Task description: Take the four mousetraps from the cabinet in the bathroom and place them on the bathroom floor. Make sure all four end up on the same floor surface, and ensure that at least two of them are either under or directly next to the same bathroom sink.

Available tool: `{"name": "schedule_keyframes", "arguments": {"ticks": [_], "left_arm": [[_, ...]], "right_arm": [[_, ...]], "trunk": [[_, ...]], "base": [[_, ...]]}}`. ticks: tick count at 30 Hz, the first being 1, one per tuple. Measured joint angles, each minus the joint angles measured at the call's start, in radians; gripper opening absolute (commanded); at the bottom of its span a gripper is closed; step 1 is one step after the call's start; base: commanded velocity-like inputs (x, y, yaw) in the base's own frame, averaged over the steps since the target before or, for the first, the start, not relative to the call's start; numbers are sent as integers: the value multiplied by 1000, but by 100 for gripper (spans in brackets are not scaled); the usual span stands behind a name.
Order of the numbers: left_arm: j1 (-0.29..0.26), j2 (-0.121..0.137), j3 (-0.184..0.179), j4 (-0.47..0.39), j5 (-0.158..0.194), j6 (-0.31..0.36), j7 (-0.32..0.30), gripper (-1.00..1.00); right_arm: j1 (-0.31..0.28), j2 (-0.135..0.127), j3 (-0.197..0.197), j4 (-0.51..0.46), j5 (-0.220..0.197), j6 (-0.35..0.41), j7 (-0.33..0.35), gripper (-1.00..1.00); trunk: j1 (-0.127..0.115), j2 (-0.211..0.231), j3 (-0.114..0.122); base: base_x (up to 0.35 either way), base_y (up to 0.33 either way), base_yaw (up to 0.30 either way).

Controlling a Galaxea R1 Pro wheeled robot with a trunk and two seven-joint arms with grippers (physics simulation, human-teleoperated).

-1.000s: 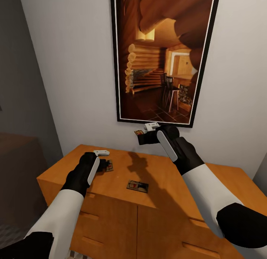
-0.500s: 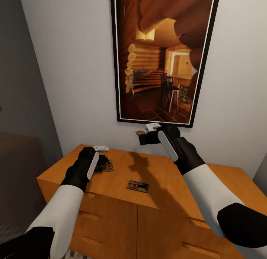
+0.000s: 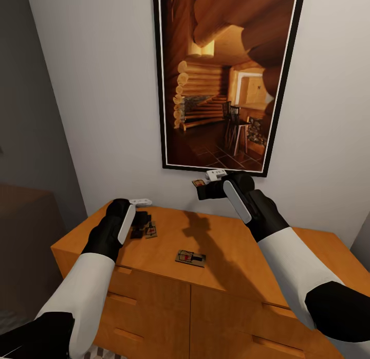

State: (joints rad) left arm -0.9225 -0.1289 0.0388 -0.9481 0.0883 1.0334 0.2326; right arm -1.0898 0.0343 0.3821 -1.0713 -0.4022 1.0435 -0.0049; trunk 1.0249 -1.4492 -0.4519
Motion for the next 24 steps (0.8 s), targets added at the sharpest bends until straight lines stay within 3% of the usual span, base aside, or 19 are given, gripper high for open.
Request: {"name": "schedule_keyframes", "arguments": {"ticks": [5, 14, 19, 23, 24], "left_arm": [[0, -1, -1, -21, 3, 2, 14, 100], [0, -23, 0, -72, -42, 10, 68, 100], [0, -21, -1, -100, -70, 10, 80, 100], [0, -19, -5, -122, -72, 10, 81, 100], [0, -18, -7, -164, -74, 10, 81, 100]], "right_arm": [[0, 0, 0, 0, 0, 0, 0, -100], [0, -2, 0, 0, 0, 0, 0, -100], [0, -2, -1, 0, 0, 0, 0, -100], [0, -2, 0, 0, 0, 0, 0, -100], [0, -2, 0, 0, 0, 0, 0, -100]], "trunk": [[0, 0, 0], [0, 0, 0], [0, 0, 0], [0, 0, 0], [0, 0, 0]], "base": [[0, 0, 0], [0, 0, 0], [0, 0, 0], [0, 0, 0], [0, 0, 0]]}}
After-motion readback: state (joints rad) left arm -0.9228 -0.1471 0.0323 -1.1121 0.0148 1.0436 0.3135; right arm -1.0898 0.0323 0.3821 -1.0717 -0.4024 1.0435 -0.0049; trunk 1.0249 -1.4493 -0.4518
